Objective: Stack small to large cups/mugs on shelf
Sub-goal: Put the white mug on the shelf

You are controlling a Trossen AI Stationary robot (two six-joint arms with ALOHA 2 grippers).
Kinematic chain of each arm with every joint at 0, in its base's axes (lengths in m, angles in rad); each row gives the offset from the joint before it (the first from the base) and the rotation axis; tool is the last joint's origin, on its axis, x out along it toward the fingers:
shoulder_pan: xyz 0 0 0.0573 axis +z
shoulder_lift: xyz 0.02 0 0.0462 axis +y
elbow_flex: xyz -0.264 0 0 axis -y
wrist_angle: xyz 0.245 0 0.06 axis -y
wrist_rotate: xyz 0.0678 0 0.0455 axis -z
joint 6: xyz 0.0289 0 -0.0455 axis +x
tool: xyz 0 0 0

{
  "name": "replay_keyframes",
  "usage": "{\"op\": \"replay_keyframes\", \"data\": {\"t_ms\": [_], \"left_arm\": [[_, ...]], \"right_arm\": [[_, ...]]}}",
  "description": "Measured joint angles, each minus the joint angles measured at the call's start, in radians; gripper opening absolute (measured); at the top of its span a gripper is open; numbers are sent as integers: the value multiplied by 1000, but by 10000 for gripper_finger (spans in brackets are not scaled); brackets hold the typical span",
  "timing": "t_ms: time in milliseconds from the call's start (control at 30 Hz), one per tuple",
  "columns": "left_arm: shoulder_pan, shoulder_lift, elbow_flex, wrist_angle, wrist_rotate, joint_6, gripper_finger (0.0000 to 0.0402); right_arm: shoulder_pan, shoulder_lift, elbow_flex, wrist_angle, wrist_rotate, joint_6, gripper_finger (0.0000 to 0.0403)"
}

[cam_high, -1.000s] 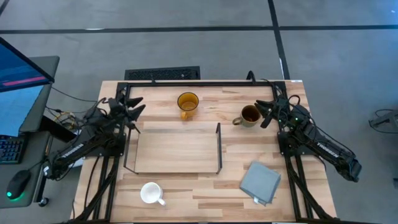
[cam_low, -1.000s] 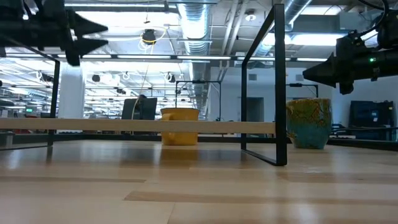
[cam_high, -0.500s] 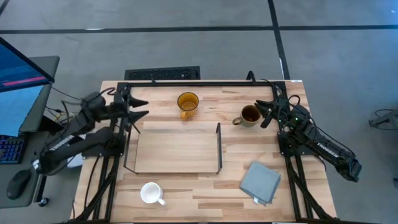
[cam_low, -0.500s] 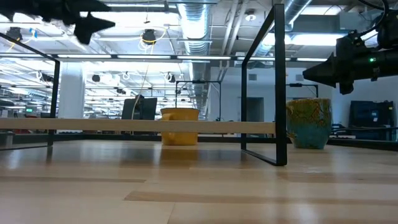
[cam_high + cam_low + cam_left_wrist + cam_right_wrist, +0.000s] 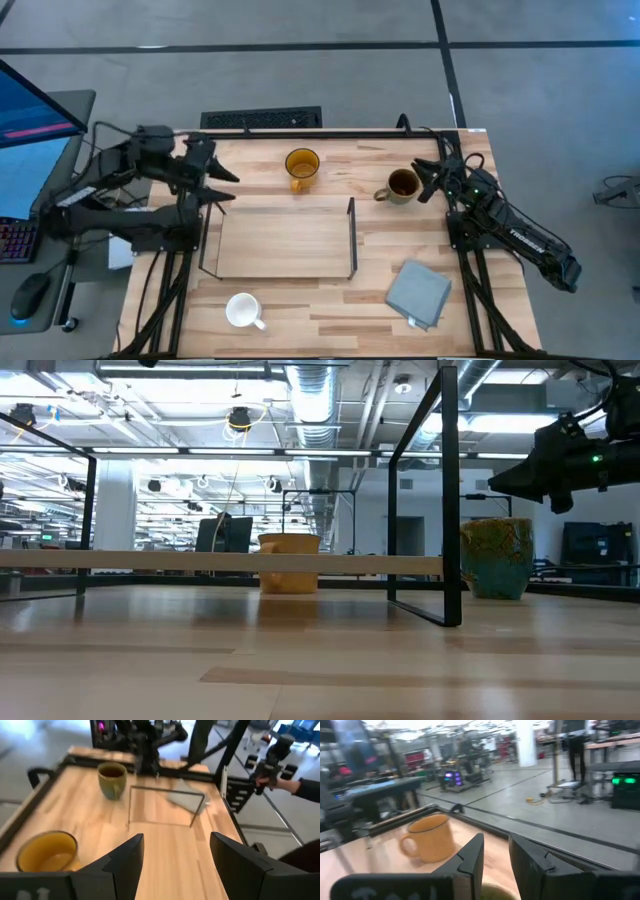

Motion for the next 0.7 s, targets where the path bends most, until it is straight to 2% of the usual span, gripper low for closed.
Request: {"op": "replay_keyframes", "data": {"t_ms": [100,167,367,533,700], "left_arm": [[-135,68,3,-2,-73,-17,219],[-219,126,3,-2,-96,-16,219],[-377,293,2,-8,-102,-123,219],[-438,383,2,-117,-39,-306,219],[-470,448,2,-220,53,-586,219]], "right_arm": [[0,0,0,-5,60,0,113],[-2,0,0,-5,62,0,113],[-5,0,0,-5,62,3,113],[-5,0,0,-6,62,3,113],[-5,0,0,-6,61,3,113]]}}
